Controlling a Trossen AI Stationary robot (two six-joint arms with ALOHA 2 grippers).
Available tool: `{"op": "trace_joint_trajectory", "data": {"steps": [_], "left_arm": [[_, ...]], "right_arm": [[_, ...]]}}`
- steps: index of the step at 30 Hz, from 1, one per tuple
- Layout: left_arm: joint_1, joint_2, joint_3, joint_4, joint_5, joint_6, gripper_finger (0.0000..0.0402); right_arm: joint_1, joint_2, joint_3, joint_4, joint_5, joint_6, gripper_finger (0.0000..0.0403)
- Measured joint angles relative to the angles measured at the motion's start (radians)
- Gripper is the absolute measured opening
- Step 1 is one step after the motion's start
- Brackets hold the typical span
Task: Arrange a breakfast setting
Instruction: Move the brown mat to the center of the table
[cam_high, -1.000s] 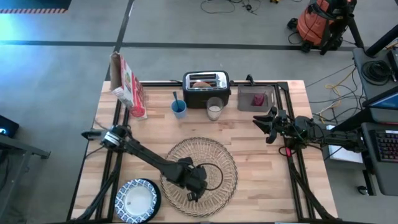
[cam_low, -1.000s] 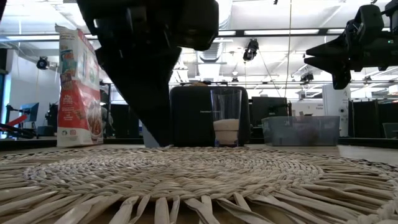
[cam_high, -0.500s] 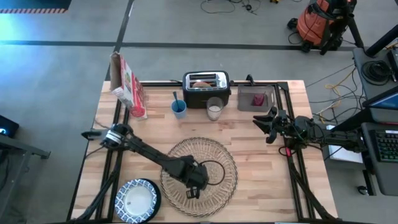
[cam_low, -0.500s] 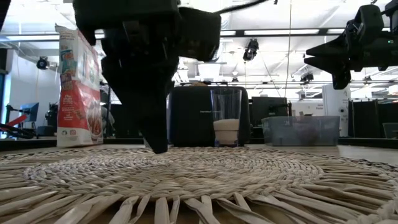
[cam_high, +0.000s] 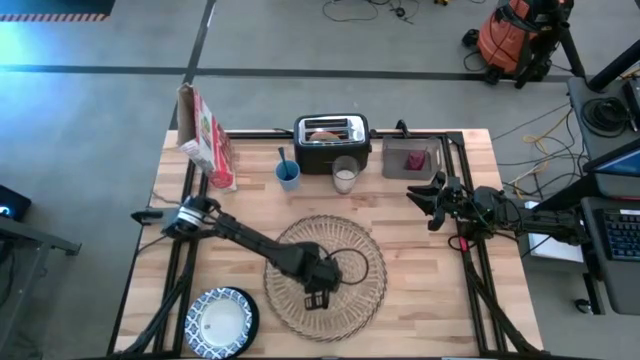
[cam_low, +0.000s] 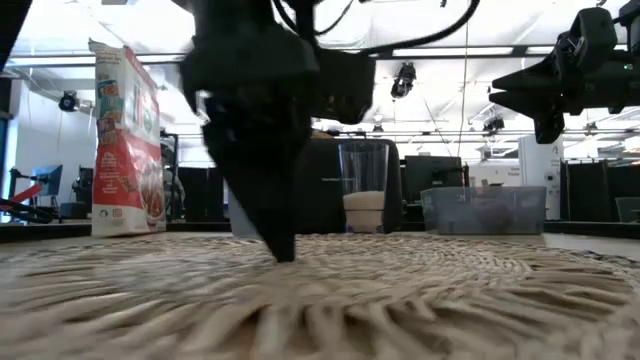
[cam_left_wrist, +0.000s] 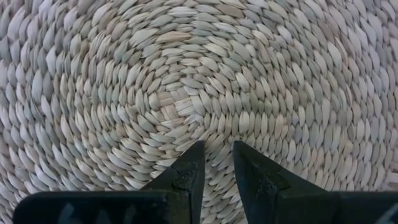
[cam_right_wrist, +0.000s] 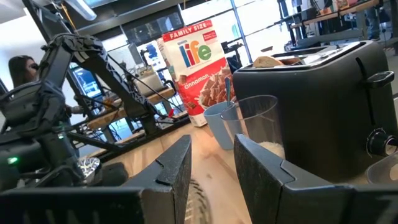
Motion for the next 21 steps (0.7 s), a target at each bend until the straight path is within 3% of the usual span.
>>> {"op": "trace_joint_trajectory", "data": {"steps": [21], "left_arm": [[0.141,0.004,-0.003,0.076,-0.011,0.120,0.0068]], "right_arm": [[0.000,0.000,0.000,0.000,0.000,0.000,0.0112]]}}
